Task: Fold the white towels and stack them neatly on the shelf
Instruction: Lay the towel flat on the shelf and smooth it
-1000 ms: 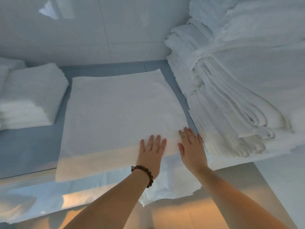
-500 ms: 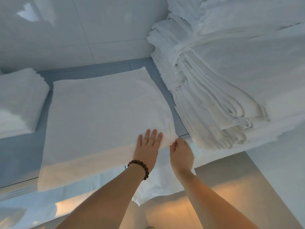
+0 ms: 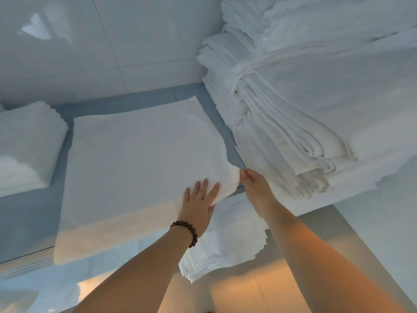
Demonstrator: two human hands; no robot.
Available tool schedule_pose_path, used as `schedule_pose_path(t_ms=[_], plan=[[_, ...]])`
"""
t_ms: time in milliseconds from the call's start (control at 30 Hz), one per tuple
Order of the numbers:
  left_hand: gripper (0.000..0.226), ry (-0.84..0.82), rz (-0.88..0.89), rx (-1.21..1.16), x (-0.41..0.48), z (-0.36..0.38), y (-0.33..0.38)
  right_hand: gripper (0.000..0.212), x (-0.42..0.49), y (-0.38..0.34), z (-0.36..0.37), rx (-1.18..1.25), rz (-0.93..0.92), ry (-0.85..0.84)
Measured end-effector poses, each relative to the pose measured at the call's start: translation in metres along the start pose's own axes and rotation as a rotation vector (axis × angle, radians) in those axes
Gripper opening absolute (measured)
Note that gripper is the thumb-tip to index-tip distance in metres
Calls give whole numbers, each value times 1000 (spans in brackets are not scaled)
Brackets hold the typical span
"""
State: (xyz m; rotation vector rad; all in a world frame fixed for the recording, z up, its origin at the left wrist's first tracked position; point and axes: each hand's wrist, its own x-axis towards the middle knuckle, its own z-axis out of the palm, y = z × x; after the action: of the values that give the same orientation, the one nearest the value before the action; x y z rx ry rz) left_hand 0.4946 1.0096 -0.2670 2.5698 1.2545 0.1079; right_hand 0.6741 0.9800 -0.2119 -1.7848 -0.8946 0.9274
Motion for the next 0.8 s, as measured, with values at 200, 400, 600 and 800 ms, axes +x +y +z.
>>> schedule_pose_path(t_ms=[200, 400, 600, 800], plan=[[56, -3, -5, 64, -1, 3, 1, 26, 0, 0, -15, 120, 16, -57], [73, -64, 18, 184, 2, 6, 6, 22, 2, 8, -13, -493, -114, 132], [71, -93, 7, 228, 2, 7, 11, 41, -10, 13, 16, -961, -321, 213], [71, -58, -72, 211, -4, 6, 3, 55, 2, 39, 33, -1107, -369, -287]])
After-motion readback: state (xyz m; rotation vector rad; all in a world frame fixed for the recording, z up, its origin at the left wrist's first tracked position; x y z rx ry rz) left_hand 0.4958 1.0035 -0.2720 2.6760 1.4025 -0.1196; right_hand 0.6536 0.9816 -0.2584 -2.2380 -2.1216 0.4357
